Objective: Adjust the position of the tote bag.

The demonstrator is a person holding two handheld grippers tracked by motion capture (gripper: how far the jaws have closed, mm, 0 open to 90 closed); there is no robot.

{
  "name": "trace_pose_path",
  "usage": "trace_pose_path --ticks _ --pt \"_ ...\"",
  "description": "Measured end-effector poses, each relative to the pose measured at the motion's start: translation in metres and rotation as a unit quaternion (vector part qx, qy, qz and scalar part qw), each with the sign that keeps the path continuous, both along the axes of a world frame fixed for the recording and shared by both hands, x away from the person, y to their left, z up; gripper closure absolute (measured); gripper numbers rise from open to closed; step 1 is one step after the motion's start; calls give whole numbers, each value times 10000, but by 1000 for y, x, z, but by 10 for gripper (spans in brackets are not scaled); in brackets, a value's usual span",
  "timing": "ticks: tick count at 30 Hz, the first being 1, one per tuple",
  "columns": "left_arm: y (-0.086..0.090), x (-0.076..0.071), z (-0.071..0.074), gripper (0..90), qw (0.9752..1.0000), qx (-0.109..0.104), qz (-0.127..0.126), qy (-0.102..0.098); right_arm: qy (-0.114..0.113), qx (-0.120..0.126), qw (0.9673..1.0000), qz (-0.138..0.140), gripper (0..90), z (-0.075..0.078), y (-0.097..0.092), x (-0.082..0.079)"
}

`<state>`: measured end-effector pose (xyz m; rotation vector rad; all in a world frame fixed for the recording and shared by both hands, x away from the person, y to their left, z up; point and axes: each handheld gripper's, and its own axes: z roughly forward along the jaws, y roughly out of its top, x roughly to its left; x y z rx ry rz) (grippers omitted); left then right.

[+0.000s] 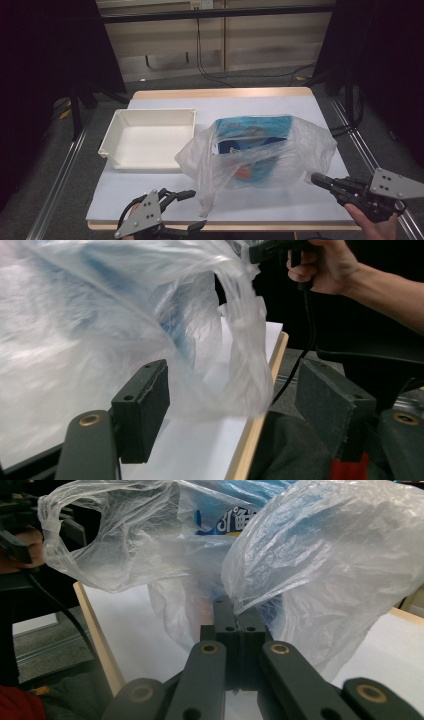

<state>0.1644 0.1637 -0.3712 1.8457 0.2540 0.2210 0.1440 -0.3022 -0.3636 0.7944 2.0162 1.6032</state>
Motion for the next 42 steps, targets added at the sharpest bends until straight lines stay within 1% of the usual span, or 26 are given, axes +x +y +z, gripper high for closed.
trace_pose_path --ticks 2,4,5,6,7,8,9,10,11,12,13,15,17,19,22,23,25,26,27,28,29,31,33,34,38,42 --pt "-10 5 -1 302 9999 -27 -103 -6 8 -47 10000 13 900 0 1 1" --pt "-17 9 0 334 9997 61 58 -229 18 -6 10000 20 900 0 1 3" --pt "-17 9 0 366 9997 61 58 -229 38 0 10000 18 900 0 2 3" --pt "-20 15 2 435 9997 19 -74 -215 52 -3 10000 48 900 0 2 3" --pt "-21 17 2 502 9997 31 -127 -187 52 -27 10000 47 900 0 2 4" --pt "-21 19 2 651 9997 32 -172 -146 27 -18 10000 18 900 0 2 4" --pt "-21 19 2 700 9998 -13 -169 -112 25 15 10000 54 900 0 1 5" --pt "-20 20 2 751 9997 -67 -254 -13 14 23 10000 30 900 0 1 5" --pt "-18 21 3 804 9995 -65 -303 -15 9 5 10000 19 900 0 1 5" --pt "-17 21 4 850 9996 -87 -245 -68 7 18 10000 36 900 1 1 6" --pt "-15 22 6 861 9996 -129 -265 -27 10 26 10000 39 900 2 1 6" --pt "-11 23 13 875 9997 -134 -200 -97 -40 11 10000 43 900 5 2 7" --pt "-6 25 22 879 9995 -224 -151 -172 -67 26 9999 73 900 9 4 8" --pt "-4 28 29 882 9991 -317 -205 -175 -150 98 9997 142 900 13 6 11" --pt "0 33 38 884 9987 -439 -196 -163 -215 139 9995 186 900 18 9 17" --pt "1 35 40 884 9988 -416 -215 -169 -231 138 9994 205 900 19 10 19" --pt "2 37 42 885 9988 -440 -123 -177 -264 150 9993 231 900 22 11 23" --pt "3 38 44 884 9989 -422 -128 -168 -226 151 9994 211 900 24 12 24" --pt "5 39 45 885 9989 -400 -65 -229 -233 114 9995 165 900 25 12 26" --pt "6 40 47 886 9988 -439 -58 -219 -209 143 9995 177 900 27 12 28" --pt "7 41 49 886 9988 -423 6 -262 -234 151 9995 157 900 29 12 29" --pt "8 42 52 887 9987 -448 54 -248 -282 246 9992 153 900 32 10 32" --pt "10 44 56 887 9986 -406 104 -322 -328 259 9990 128 900 36 9 33" --pt "11 45 57 887 9986 -421 97 -300 -355 285 9989 139 900 38 9 34" --pt "15 48 62 887 9985 -403 205 -314 -445 263 9987 40 900 46 9 35" --pt "19 50 65 888 9987 -379 125 -309 -464 240 9986 26 900 50 9 35"
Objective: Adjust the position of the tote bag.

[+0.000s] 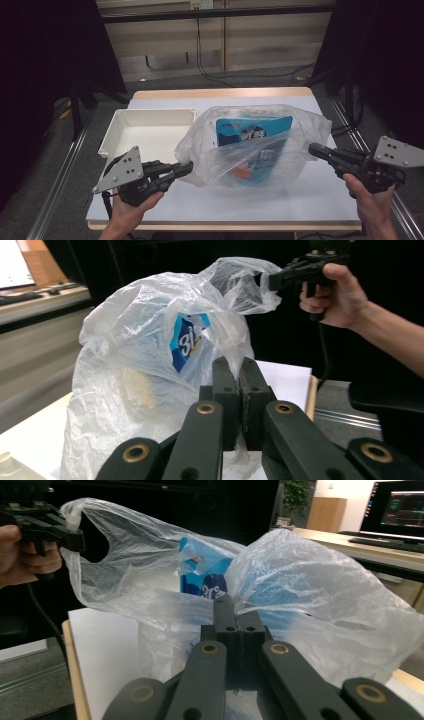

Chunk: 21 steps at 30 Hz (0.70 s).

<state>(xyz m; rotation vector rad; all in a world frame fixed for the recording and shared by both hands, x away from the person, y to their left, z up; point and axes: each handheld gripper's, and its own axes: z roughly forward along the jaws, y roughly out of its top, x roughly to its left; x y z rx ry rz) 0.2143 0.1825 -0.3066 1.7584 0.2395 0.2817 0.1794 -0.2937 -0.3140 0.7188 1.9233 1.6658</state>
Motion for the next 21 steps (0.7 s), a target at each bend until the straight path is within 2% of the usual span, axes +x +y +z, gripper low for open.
trace_pose_path --ticks 4,7,10,13,16,21 --pt "4 3 4 888 10000 -24 48 -33 -40 106 9999 39 900 4 -2 1" --pt "6 8 9 888 9999 -135 -5 14 -89 169 9998 34 900 7 -4 3" --pt "9 13 15 888 9999 -124 -7 -51 -135 270 9995 113 900 13 -7 6" --pt "13 19 22 887 9997 -205 -84 -32 -199 400 9989 169 900 21 -12 11" --pt "18 26 33 887 9998 -195 47 -70 -300 538 9980 110 900 31 -16 19" --pt "23 35 50 888 9992 -326 163 -134 -433 566 9975 22 900 50 -18 32"
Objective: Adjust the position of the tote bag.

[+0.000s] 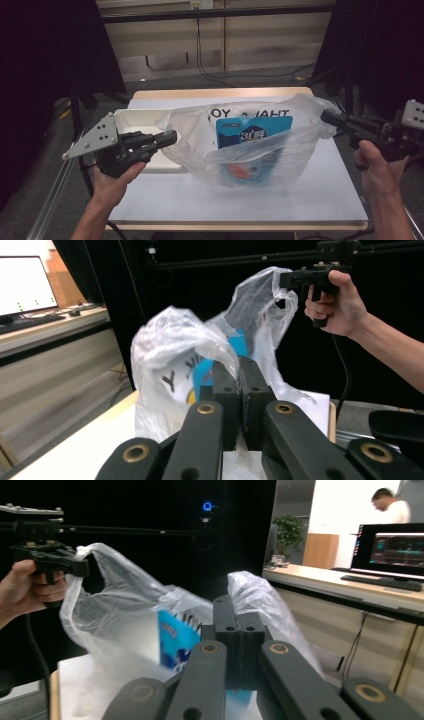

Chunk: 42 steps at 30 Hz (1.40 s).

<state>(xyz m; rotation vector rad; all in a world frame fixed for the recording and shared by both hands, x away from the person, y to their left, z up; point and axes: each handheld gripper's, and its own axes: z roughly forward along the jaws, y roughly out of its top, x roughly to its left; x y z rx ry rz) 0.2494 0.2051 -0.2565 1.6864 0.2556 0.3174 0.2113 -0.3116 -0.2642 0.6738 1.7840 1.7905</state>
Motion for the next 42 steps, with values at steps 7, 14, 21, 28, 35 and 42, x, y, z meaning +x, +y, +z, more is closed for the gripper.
trace_pose_path --ticks 7,14,21,28,35,42 --pt "5 13 13 888 9995 -148 240 -116 -62 -29 9997 -235 900 18 -7 12" --pt "17 47 8 889 9975 -151 676 121 -3 -65 9981 -614 900 23 -16 24" --pt "22 60 15 890 9970 -344 675 180 31 109 9973 -732 900 26 -27 34" --pt "32 68 16 892 9938 -193 1075 210 74 -38 9952 -976 900 27 -28 36" --pt "40 70 -1 893 9938 -235 1027 345 246 -8 9936 -1105 900 9 -36 34" --pt "39 60 -1 892 9954 -85 922 248 257 -133 9933 -1118 900 7 -34 31"
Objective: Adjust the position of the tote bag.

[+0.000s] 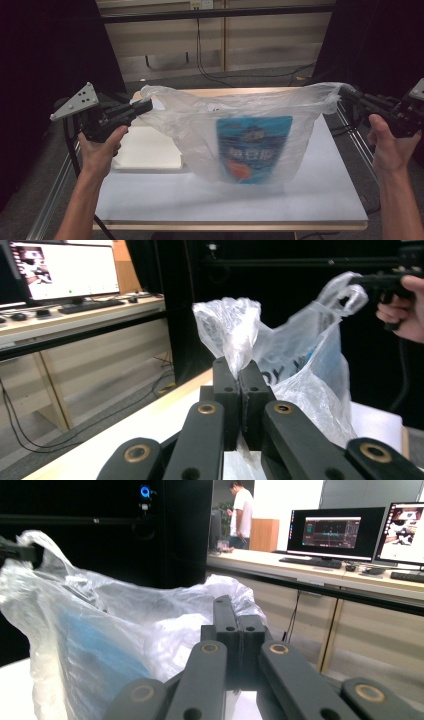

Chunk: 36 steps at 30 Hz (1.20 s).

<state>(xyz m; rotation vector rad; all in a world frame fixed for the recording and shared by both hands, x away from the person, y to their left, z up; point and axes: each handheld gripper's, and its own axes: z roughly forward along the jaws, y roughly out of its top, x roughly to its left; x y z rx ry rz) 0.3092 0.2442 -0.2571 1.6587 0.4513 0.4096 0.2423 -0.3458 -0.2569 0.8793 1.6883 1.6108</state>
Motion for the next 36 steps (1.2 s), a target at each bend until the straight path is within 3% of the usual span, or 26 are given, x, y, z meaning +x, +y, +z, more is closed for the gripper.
trace_pose_path --ticks 3,17,23,36 --pt "-2 -4 -2 893 9999 121 -24 -25 81 -90 9999 9 900 -3 0 -1" --pt "-1 -3 -31 893 9970 692 -97 321 416 -313 9986 62 900 -23 1 1" --pt "-2 -9 -47 892 9958 812 -126 416 567 -276 9980 92 900 -37 1 -1" --pt "-2 -2 -71 893 9932 872 -220 733 844 -281 9959 147 900 -61 1 4"
